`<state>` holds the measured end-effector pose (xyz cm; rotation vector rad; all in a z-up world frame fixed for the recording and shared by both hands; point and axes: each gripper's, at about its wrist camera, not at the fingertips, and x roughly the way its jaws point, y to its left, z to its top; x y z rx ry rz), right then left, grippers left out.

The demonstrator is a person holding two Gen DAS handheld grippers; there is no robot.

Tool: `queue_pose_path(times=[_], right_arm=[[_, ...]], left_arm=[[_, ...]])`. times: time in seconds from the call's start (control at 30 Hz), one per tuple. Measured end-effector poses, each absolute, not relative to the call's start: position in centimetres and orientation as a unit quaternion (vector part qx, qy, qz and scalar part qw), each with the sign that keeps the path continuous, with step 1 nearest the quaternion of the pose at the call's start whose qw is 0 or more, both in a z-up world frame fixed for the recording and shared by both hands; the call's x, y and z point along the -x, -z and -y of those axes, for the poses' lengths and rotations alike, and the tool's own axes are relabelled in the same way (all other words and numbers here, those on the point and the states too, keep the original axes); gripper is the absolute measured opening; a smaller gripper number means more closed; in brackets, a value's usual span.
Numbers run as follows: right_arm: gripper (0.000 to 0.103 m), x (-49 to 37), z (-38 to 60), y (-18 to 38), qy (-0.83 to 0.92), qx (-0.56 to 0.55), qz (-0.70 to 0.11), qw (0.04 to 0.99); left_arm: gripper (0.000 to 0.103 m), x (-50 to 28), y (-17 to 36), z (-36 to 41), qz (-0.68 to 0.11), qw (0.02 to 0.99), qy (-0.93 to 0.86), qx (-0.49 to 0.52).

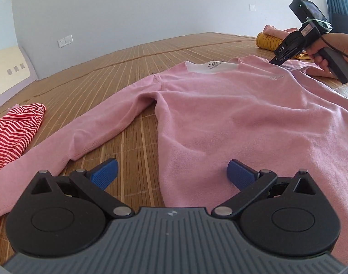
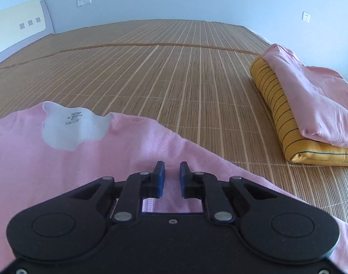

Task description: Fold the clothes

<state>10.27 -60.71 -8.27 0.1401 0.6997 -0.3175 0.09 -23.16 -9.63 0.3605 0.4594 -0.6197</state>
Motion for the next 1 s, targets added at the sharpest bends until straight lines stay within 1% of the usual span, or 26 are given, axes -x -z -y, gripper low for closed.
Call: queue_pose_path(times=[0.17, 0.23, 0.53, 0.57, 0.63, 0.73, 0.77, 0.8, 0.83, 0.93, 1.0], right_arm=[[0.014, -10.5, 61.4, 9.8, 0.2, -0.02, -0.309, 0.929], [0.014, -10.3, 62.0, 10.0, 0.205, -0.02, -0.298, 0.932], [0.015, -11.3, 63.9, 10.2, 0.248, 0.039, -0.304, 0.919], [0.019, -11.4, 64.1, 10.2, 0.25, 0.047, -0.304, 0.918], [0.018, -11.1, 64.5, 9.9, 0.246, 0.054, -0.3, 0.92], [0.023, -9.4, 63.8, 7.8, 0.241, 0.033, -0.269, 0.932], [0.03, -8.4, 63.1, 6.8, 0.211, 0.012, -0.254, 0.944], [0.035, -7.4, 62.3, 5.9, 0.179, -0.009, -0.242, 0.954], [0.041, -6.7, 61.2, 5.1, 0.143, -0.03, -0.249, 0.958], [0.044, -4.4, 58.0, 4.1, 0.074, -0.053, -0.274, 0.958], [0.042, -3.6, 56.9, 4.9, 0.053, -0.052, -0.288, 0.955]], left_arm=[[0.103, -0.2, 9.9, 23.3, -0.23, 0.911, 0.297, -0.171], [0.103, 0.0, 9.9, 23.1, -0.227, 0.911, 0.298, -0.172], [0.103, 0.6, 10.1, 22.8, -0.217, 0.914, 0.293, -0.178], [0.103, 0.6, 10.1, 22.7, -0.218, 0.914, 0.294, -0.177], [0.103, 0.5, 10.1, 22.7, -0.221, 0.913, 0.296, -0.174], [0.103, 0.2, 10.1, 22.6, -0.223, 0.912, 0.298, -0.17], [0.103, 0.3, 10.0, 22.6, -0.222, 0.913, 0.298, -0.169], [0.103, 0.3, 10.0, 22.6, -0.222, 0.913, 0.299, -0.169], [0.103, 0.3, 10.1, 22.5, -0.222, 0.912, 0.3, -0.17], [0.103, 0.3, 10.1, 22.7, -0.221, 0.912, 0.298, -0.174], [0.103, 0.6, 10.1, 23.0, -0.214, 0.913, 0.294, -0.183]])
